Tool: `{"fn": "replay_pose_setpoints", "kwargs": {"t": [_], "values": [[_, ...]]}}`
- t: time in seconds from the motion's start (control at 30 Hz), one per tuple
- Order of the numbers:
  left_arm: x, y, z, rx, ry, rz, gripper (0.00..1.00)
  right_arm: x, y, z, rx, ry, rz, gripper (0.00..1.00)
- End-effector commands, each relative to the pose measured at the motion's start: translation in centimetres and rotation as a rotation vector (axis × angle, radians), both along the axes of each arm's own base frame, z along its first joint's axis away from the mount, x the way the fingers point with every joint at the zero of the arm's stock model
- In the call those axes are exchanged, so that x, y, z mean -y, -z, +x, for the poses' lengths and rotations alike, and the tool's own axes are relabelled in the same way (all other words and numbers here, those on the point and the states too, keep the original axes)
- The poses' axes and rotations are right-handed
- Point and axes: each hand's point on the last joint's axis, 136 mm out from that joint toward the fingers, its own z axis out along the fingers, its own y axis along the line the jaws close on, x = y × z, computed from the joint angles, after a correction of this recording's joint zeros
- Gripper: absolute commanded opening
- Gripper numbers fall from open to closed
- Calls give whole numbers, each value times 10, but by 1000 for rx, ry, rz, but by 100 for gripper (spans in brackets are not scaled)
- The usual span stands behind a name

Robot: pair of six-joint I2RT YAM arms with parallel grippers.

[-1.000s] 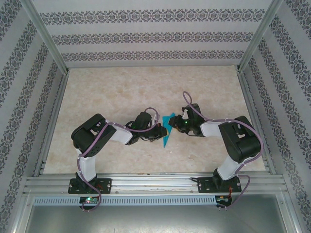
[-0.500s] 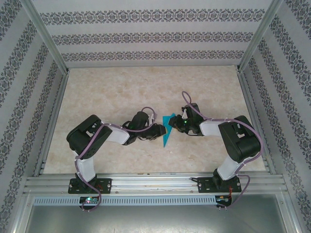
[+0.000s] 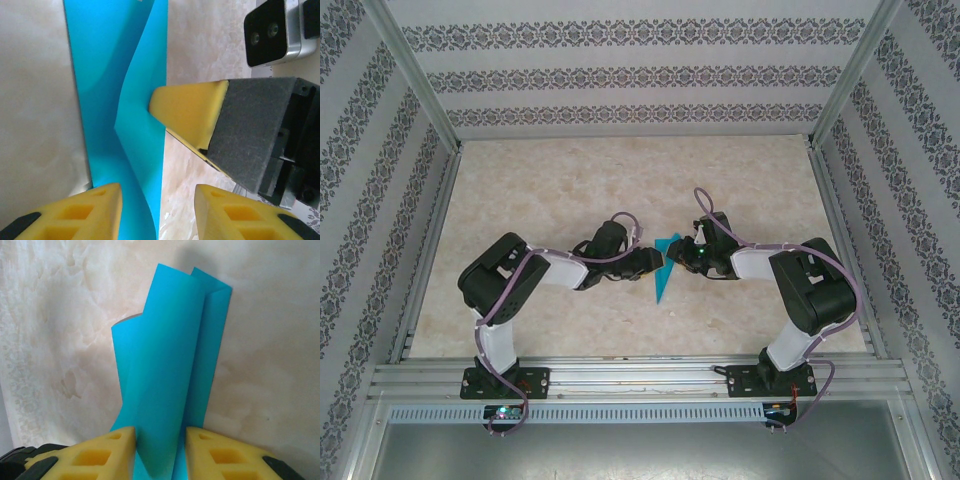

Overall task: Fold a paper plane with a square sheet of paper (fold left side to right side)
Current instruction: Fold the wing for the fifth time at the center of the table.

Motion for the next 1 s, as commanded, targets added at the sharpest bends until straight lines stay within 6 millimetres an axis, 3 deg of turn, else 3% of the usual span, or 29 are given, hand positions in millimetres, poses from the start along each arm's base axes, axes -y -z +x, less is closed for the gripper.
{"fn": "replay_pose_setpoints", "kwargs": {"t": [0.0,0.27,0.57,0.97], "values": [[-1,11,2,-15,25,42,43,-1,26,-11,-53,-18,-58,33],[2,19,7,-27,27,51,37,-1,26,-11,-56,-18,-61,33],[-3,18,13,-1,7,80,18,1,28,-13,-67,-27,-77,33],[-11,23,17,5,13,114,11,8,42,-21,-130,-57,-166,33]]}}
